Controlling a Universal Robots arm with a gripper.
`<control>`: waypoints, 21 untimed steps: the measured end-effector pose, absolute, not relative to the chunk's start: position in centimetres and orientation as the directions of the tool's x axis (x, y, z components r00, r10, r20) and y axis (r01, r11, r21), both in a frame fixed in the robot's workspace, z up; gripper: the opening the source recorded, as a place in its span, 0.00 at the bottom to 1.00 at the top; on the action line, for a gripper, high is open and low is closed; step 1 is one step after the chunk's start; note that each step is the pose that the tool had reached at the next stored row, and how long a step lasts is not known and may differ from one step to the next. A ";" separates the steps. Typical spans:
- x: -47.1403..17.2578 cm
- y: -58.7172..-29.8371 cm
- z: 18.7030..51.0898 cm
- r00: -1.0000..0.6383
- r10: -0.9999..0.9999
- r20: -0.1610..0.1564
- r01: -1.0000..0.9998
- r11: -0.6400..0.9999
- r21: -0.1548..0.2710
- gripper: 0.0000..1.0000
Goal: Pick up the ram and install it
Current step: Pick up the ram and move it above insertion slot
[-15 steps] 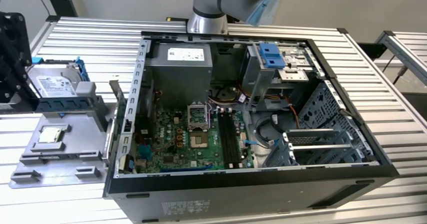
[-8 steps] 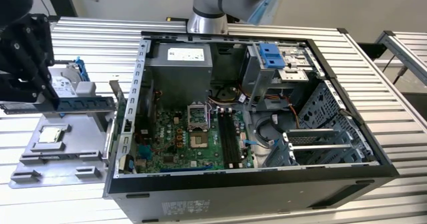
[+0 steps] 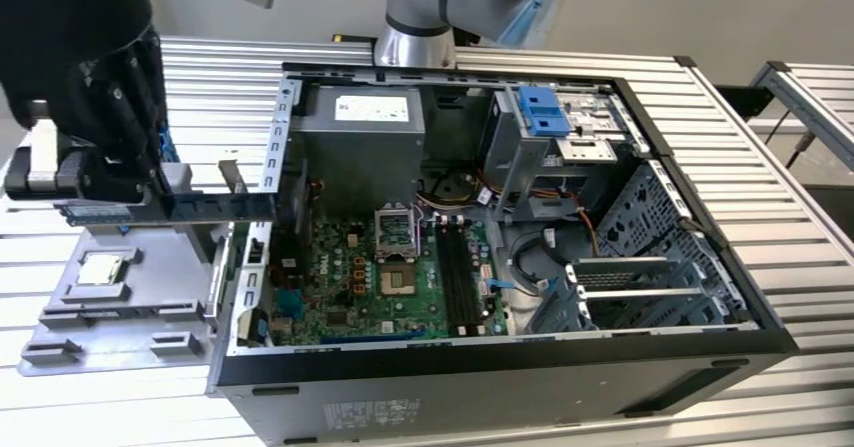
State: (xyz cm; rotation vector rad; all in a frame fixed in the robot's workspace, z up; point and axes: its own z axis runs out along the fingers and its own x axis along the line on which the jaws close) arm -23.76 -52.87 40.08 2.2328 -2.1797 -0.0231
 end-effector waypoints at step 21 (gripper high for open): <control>-14.2 -52.9 40.1 0.024 -1.000 0.003 -0.998 -0.024 0.054 0.00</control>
